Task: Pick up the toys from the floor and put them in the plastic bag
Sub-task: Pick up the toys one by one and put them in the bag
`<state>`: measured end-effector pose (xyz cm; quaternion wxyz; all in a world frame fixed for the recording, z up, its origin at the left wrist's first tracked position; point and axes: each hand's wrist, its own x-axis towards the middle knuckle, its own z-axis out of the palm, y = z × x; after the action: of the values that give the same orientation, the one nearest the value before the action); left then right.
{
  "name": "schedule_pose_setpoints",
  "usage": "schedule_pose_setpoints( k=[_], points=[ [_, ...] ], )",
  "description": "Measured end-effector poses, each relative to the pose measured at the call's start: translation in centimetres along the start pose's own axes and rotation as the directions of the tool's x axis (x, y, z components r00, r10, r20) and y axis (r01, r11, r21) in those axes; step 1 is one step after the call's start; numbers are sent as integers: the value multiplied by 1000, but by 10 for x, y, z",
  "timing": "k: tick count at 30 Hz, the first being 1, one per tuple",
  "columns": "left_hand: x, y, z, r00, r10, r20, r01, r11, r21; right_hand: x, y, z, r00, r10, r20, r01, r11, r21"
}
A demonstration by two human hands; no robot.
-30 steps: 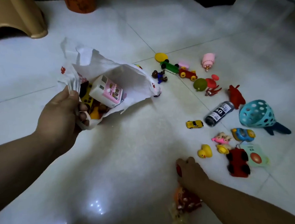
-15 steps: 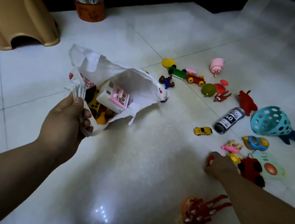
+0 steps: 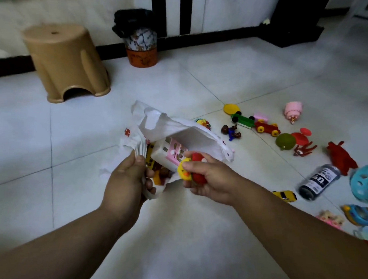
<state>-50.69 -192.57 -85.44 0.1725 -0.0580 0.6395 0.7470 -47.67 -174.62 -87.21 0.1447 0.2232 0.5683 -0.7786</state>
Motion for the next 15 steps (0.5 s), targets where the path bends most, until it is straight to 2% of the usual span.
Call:
schedule_pose_setpoints(
  k=[6, 8, 9, 12, 15],
  points=[
    [5, 1, -1, 1000, -12, 8, 12, 999, -30, 58, -14, 59, 1000, -29, 10, 30, 998, -58],
    [7, 0, 2, 999, -29, 31, 30, 999, -37, 54, -8, 50, 997, -73, 1, 72, 986, -153],
    [7, 0, 3, 999, -34, 39, 35, 998, -44, 48, -4, 41, 993, -119, -24, 108, 959, -261],
    [7, 6, -5, 1000, -8, 12, 9, 996, -92, 25, 19, 9, 950, -285, -125, 144, 758, -637],
    [10, 8, -12, 1000, 5, 13, -4, 995, -97, 0, 54, -53, 879, -407, -250, 33, 575, -818]
  ],
)
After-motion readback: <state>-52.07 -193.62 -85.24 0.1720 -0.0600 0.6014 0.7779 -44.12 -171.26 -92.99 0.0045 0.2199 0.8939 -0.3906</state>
